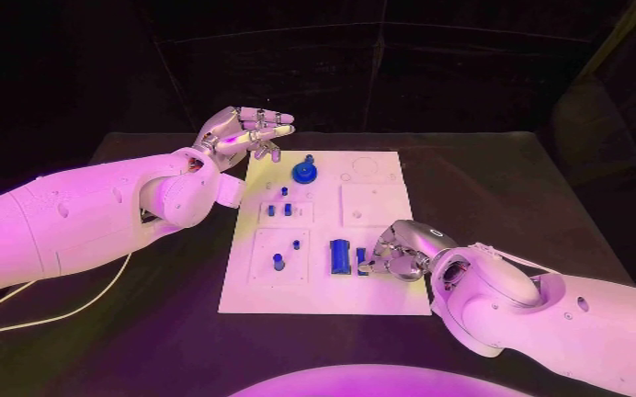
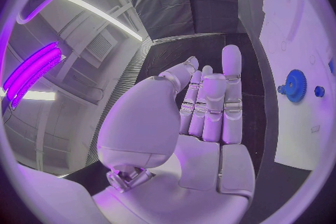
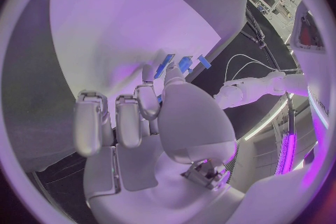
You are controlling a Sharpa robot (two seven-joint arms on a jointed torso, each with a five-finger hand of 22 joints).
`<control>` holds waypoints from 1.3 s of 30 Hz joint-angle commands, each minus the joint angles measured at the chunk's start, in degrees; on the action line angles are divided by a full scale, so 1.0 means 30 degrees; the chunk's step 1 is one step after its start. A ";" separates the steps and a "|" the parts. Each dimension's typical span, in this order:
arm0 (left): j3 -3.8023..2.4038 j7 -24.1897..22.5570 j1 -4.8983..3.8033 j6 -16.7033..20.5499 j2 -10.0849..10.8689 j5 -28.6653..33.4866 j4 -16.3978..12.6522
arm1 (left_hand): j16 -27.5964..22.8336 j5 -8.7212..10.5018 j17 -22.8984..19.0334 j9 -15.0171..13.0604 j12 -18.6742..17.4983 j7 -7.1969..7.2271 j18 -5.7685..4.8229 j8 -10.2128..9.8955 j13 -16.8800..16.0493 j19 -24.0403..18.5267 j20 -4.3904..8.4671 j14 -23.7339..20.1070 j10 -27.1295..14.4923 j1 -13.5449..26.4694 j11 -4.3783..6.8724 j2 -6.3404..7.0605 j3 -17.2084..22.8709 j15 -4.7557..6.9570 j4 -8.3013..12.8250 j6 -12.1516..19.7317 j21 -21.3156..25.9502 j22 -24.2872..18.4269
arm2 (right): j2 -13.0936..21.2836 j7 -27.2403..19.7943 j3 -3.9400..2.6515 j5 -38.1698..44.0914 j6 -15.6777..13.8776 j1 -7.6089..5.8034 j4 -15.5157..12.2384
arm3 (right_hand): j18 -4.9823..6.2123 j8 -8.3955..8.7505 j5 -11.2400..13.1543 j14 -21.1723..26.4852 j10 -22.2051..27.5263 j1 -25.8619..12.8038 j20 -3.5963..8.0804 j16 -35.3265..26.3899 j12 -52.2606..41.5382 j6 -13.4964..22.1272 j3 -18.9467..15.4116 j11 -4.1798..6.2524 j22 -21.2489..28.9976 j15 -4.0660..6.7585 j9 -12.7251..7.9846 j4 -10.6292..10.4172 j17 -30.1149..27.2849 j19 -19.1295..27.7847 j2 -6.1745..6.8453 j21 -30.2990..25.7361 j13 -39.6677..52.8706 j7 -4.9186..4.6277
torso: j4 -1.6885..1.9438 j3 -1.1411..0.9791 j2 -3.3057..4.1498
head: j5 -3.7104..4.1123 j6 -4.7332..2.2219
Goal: Assemble the parts on the task board
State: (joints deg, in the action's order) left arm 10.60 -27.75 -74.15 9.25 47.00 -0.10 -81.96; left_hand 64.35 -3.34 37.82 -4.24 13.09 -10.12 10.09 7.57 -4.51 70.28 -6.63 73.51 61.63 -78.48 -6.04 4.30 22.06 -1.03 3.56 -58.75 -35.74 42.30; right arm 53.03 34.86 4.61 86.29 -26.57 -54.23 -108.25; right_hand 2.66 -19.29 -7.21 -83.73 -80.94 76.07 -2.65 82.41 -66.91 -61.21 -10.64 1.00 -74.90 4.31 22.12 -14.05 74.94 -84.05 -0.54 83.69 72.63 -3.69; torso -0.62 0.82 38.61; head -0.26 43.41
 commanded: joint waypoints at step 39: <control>-0.0508 -0.1141 0.0862 0.3608 -0.1519 0.1413 0.2215 | -1.9095 0.1115 -1.2608 0.1414 -0.4365 0.1406 -0.1412 -0.2522 0.1503 -1.5594 -0.0527 -1.4845 -1.0212 1.2471 0.0257 -0.1434 -0.4779 -0.1175 -0.1188 0.9499 1.1912 -1.0862 | -0.2671 -1.9190 -0.1334 -2.3219 0.0006 -0.3292 0.9769 | 0.1063 0.6431 0.2404 1.6448 1.6513 -0.9721 -0.1169 -1.7420 2.0420 1.1081 0.1650 -0.1713 1.9342 -0.1436 -0.5043 0.4685 -1.2503 1.9153 0.0178 -2.4341 -2.0720 -0.0801 | 0.0110 -0.0062 -0.1842 | 0.0478 -0.3205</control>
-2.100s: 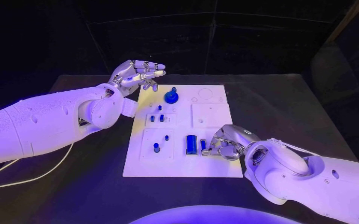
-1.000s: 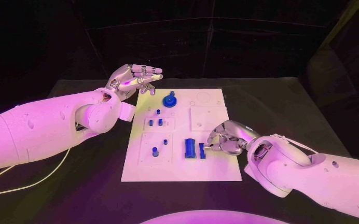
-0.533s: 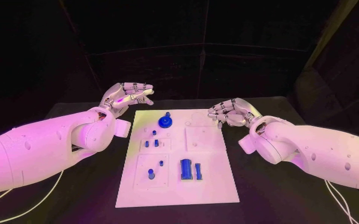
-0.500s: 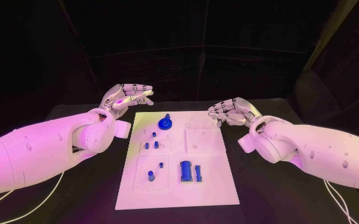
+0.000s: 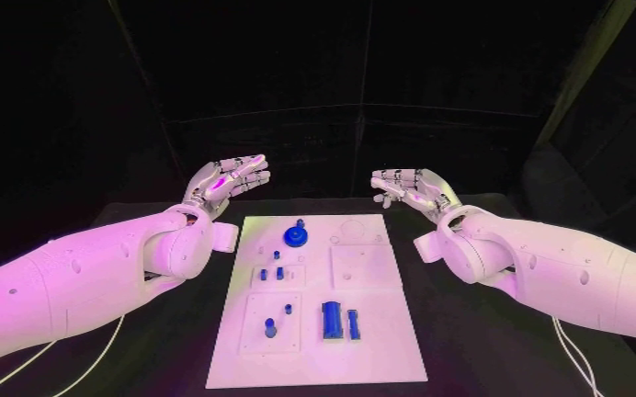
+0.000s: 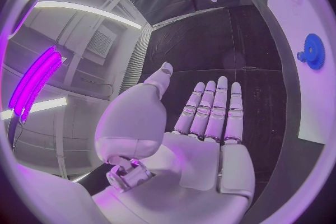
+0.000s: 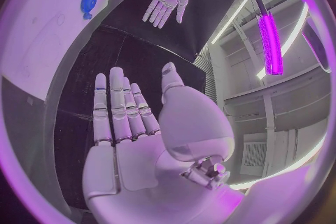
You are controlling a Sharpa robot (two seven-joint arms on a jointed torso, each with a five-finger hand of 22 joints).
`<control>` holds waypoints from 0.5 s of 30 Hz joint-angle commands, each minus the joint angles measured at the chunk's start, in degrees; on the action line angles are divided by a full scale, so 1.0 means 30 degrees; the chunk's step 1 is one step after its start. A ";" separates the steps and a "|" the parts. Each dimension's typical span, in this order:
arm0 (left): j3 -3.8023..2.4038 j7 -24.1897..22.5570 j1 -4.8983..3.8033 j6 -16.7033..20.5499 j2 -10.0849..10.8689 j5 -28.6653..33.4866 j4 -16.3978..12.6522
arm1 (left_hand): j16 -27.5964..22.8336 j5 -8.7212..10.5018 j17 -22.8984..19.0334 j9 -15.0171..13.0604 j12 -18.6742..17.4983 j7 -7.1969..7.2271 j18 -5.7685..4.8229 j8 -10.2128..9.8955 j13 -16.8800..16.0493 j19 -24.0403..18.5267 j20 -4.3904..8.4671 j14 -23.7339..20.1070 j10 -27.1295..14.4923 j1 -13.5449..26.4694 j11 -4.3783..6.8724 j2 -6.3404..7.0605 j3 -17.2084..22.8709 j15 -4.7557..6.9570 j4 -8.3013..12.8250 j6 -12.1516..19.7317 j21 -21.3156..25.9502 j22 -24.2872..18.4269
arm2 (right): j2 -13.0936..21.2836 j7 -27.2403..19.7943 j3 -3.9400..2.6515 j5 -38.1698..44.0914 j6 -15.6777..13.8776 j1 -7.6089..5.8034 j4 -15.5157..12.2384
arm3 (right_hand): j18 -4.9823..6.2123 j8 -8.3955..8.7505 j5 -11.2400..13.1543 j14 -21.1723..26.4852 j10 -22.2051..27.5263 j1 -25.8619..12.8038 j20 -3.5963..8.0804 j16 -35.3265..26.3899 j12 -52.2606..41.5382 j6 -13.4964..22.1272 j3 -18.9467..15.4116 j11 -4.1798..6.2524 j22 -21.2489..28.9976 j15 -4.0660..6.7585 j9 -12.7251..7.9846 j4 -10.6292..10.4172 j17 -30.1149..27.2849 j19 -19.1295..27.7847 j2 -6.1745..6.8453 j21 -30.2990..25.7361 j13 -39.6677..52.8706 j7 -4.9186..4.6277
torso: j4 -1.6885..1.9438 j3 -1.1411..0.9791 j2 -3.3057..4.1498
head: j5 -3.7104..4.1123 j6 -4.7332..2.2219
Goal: Assemble the parts on the task board
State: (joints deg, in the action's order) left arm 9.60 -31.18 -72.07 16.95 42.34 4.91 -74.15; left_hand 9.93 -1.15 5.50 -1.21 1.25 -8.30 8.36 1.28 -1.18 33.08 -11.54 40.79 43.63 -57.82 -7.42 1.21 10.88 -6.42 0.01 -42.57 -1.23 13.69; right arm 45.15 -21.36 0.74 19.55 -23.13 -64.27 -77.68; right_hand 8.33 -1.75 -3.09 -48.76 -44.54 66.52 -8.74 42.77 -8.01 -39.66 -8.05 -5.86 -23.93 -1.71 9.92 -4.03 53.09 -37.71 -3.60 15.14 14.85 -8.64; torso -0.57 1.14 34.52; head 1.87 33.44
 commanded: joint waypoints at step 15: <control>-0.2817 0.0403 0.3488 0.8043 0.0689 -0.1461 -0.4651 | -0.3311 0.0383 -0.1833 0.0404 -0.0418 0.2768 -0.2787 -0.0428 0.0393 -0.6773 0.2360 -0.8354 -0.8934 1.1833 0.2473 -0.0404 -0.2200 0.2141 -0.0003 0.8714 0.0410 -0.2800 | -0.0148 -0.2719 -0.0238 -0.6301 -0.6769 0.1319 -0.3950 | -0.2777 0.0582 0.1029 0.9946 0.9091 -1.3564 0.2912 -0.8723 0.2671 0.8070 0.2682 0.1952 0.4883 0.0571 -0.3307 0.1342 -1.0825 0.7650 0.1201 -0.3092 -0.3028 0.2880 | 0.0190 -0.0379 -0.1113 | -0.0624 0.0312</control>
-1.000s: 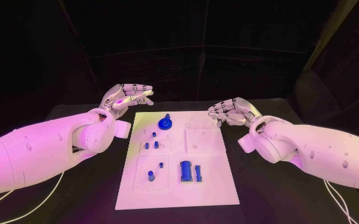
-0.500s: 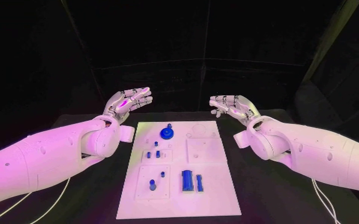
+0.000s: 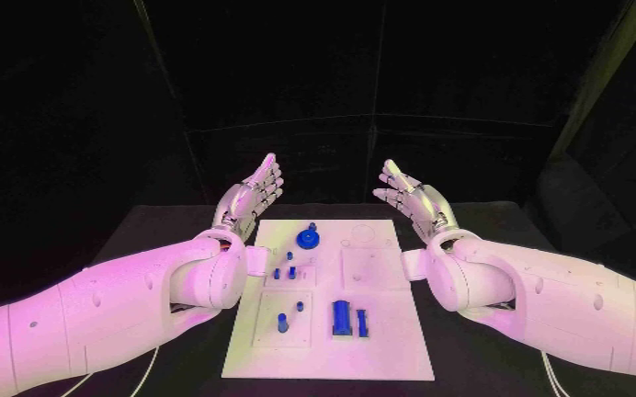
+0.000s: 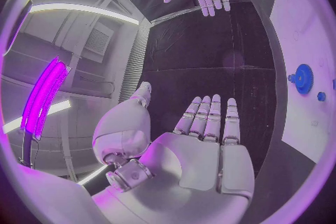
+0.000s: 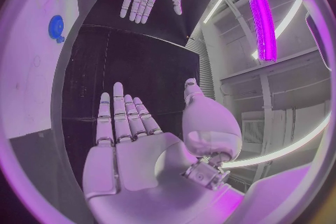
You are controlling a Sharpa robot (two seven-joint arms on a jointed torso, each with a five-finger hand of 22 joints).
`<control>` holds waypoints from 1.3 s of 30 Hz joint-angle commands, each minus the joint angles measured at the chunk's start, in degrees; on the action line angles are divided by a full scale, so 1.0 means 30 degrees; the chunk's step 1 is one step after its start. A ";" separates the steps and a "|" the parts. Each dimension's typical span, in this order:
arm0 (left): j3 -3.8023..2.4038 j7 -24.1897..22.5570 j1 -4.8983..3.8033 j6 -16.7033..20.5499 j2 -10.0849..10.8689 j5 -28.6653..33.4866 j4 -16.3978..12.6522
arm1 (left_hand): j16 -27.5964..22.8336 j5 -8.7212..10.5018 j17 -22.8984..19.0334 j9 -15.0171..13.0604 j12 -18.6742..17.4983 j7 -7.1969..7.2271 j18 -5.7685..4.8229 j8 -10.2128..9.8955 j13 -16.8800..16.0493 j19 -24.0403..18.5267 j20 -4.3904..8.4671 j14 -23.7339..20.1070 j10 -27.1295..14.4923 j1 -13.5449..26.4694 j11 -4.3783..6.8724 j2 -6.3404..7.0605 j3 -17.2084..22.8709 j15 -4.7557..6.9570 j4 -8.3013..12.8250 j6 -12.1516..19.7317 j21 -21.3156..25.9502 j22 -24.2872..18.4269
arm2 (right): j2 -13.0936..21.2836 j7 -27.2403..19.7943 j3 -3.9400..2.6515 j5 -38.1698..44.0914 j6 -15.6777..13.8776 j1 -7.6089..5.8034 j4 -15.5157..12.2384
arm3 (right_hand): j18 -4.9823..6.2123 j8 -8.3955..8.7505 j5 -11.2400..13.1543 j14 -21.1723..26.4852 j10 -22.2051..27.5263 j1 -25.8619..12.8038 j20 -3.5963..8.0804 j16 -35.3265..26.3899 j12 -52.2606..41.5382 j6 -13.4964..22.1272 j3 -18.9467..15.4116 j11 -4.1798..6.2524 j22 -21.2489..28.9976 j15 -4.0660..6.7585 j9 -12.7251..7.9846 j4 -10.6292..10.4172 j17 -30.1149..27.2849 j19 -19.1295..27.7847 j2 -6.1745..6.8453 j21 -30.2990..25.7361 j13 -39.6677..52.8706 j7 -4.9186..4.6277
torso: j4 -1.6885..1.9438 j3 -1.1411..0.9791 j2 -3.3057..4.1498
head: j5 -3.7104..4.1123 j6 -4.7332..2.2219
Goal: Assemble the parts on the task board
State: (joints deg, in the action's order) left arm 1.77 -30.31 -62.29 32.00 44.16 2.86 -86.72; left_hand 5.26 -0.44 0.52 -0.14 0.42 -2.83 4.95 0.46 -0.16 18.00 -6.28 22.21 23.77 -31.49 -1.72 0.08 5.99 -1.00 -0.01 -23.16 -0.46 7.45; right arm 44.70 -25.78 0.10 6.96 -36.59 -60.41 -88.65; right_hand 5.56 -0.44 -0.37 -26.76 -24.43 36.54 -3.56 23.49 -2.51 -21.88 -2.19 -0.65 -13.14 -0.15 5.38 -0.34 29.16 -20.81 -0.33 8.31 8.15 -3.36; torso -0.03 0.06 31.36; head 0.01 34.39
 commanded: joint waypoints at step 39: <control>-0.0589 0.0172 0.0709 0.4039 0.0176 -0.0952 -0.1078 | -0.1754 0.0147 -0.0172 0.0046 -0.0138 0.0942 -0.1650 -0.0153 0.0055 -0.5999 0.2093 -0.7403 -0.7922 1.0497 0.0575 -0.0027 -0.1998 0.0332 0.0003 0.7721 0.0154 -0.2482 | -0.0001 -0.1338 -0.0033 -0.2320 -0.2510 0.0085 -0.0433 | -0.1853 0.0147 0.0124 0.8920 0.8142 -1.2182 0.1186 -0.7831 0.0837 0.7292 0.0730 0.0217 0.4379 0.0050 -0.1795 0.0113 -0.9719 0.6938 0.0110 -0.2768 -0.2718 0.1121 | 0.0009 -0.0020 -0.0060 | -0.0004 -0.0005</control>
State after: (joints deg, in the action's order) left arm 0.08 -29.42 -60.06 43.89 44.68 0.80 -89.86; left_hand 0.39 -0.22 0.05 -0.05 0.22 0.00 0.31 0.24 -0.08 0.26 0.04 0.38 0.48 -2.09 -0.01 0.01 0.32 -0.01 0.01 -0.48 -0.23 0.08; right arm 44.71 -28.98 0.06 -0.10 -43.77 -60.05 -89.83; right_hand 0.40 -0.23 -0.37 -0.20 -0.29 0.31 0.01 0.20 -0.20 -0.20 -0.39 0.00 -0.05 0.01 0.06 -0.04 0.05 -0.31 -0.01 0.19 0.06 -0.03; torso 0.01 -0.01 31.18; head -0.01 34.37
